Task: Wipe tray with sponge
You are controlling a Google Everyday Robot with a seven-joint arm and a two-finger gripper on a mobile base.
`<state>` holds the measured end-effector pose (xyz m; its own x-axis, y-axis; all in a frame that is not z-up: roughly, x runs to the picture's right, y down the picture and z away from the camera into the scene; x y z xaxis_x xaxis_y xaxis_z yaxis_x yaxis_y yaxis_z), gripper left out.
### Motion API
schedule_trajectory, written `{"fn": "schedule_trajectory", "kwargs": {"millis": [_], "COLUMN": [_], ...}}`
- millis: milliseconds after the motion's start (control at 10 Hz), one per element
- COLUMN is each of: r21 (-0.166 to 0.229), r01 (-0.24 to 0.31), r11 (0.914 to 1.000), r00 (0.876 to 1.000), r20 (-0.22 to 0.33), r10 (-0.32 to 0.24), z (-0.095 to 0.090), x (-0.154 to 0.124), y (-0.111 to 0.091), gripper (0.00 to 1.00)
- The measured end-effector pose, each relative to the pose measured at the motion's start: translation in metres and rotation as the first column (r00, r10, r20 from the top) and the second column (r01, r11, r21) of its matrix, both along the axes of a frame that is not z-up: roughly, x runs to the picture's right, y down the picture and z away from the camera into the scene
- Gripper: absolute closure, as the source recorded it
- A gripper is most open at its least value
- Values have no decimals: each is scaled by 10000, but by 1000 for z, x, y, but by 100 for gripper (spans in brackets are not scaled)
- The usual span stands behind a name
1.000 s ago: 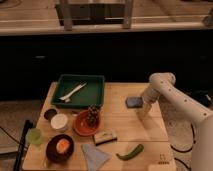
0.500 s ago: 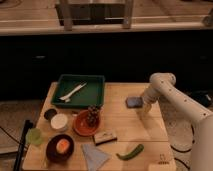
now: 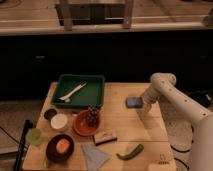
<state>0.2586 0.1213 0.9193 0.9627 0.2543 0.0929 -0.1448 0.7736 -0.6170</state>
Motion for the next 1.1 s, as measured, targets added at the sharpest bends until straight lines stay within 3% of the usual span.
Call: {"fn": "schedule_trajectory", "kwargs": {"millis": [400, 1100], "r21": [-119, 573], "r01": [-109, 792], "r11": [9999, 9952], "r00": [9999, 9956], "r20": [58, 462], "r10": [110, -819], "z": [1, -17], "x": [0, -17], "y": [3, -9], "gripper": [20, 20]}}
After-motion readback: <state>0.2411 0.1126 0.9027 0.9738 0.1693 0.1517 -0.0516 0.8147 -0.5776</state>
